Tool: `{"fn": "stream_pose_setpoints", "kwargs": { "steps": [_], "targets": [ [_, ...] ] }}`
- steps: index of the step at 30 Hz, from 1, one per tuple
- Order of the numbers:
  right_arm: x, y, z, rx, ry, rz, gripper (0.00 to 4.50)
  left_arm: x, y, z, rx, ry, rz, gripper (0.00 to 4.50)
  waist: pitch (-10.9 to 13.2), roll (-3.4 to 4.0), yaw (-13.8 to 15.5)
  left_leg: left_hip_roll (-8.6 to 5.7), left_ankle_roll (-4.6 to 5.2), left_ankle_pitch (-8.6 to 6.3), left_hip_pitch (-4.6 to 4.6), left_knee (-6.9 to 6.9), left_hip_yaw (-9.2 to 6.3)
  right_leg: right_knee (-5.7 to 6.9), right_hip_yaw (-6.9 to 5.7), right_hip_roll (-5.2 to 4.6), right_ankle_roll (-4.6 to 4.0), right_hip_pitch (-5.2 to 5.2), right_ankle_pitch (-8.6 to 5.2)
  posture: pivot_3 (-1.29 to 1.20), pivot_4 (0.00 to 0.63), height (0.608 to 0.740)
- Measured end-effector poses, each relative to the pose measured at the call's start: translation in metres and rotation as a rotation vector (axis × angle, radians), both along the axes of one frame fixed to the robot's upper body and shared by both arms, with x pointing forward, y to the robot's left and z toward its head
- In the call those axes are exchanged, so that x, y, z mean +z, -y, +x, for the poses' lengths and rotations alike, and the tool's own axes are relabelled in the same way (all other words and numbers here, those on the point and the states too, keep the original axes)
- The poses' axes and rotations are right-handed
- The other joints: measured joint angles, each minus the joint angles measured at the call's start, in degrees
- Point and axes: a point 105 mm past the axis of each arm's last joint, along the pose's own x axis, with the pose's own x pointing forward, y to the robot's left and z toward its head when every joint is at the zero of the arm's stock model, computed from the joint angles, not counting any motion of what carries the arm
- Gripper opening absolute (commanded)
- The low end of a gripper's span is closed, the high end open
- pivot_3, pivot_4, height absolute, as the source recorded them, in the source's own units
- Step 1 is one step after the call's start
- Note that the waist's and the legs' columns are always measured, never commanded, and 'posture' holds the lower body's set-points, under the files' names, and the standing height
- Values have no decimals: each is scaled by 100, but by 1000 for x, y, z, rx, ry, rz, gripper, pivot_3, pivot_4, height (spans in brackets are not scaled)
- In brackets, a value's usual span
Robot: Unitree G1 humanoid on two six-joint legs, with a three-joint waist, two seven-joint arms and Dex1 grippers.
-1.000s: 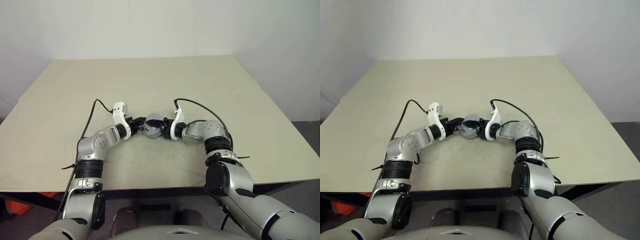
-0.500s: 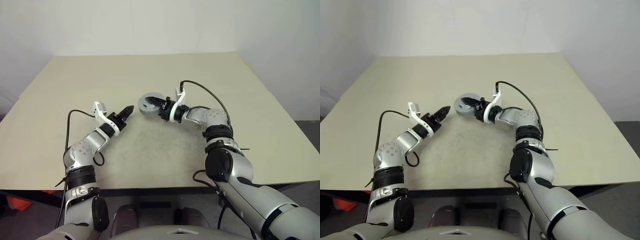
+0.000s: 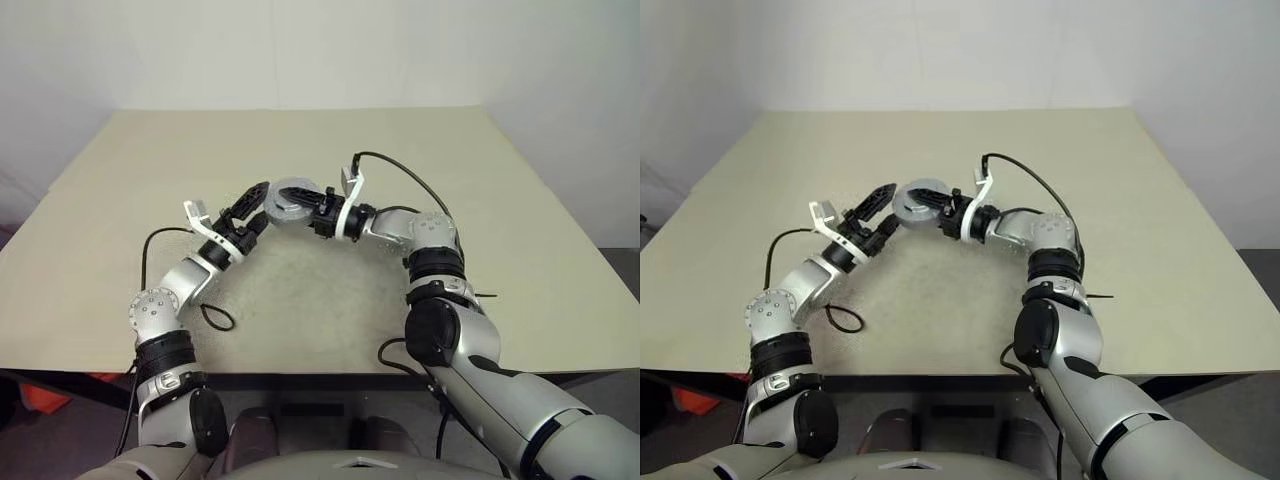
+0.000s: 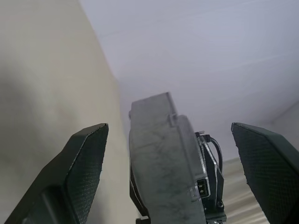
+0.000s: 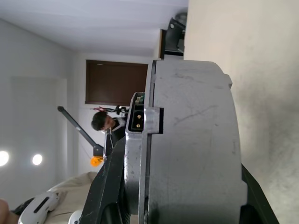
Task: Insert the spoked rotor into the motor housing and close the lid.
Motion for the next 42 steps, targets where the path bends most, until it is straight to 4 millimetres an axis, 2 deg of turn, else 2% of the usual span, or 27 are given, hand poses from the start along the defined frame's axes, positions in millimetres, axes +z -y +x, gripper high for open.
{"fn": "stream_pose_setpoints", "kwargs": {
  "steps": [4,9,16,19,24,38,40,42],
  "targets": [
    [9,-3,-5,31,24,27,2118,12,6,4,-28,23,-63,4433,0,0,7,0,-2,1,1,0,-1,0,0,2,3,0,1,0,0,740],
    [19,-7,-12,61,57,57,2118,14,14,9,-58,14,-97,4433,0,-1,27,-1,-2,1,0,0,-2,0,0,2,5,0,3,0,0,740],
    [15,-5,-13,46,50,52,2118,10,21,12,-74,-8,-96,4433,0,-1,83,-2,-6,3,0,0,-2,1,0,2,7,1,3,0,0,740],
    [13,-4,-12,37,45,43,2118,10,21,14,-68,-12,-97,3869,0,-1,81,-2,-7,4,1,0,-4,1,0,2,8,1,4,0,0,740],
    [10,-3,-12,29,38,32,2118,12,17,17,-47,-5,-90,2239,0,-1,77,-2,-9,5,2,0,-4,3,0,2,9,1,4,0,0,740],
    [9,-6,-10,18,60,1,2118,10,16,18,-39,-14,-87,2146,0,-2,79,-3,-12,6,2,1,-6,6,0,2,11,3,6,0,0,740],
    [8,-6,-10,14,68,1,2810,10,15,18,-34,-15,-86,2146,0,-2,80,-3,-12,6,2,1,-7,7,0,2,11,4,6,0,0,740],
    [8,-6,-8,-1,75,6,3304,7,14,18,-28,-22,-79,2146,0,-3,78,-3,-12,6,2,2,-7,7,0,2,11,4,6,0,0,740]
  ]
}}
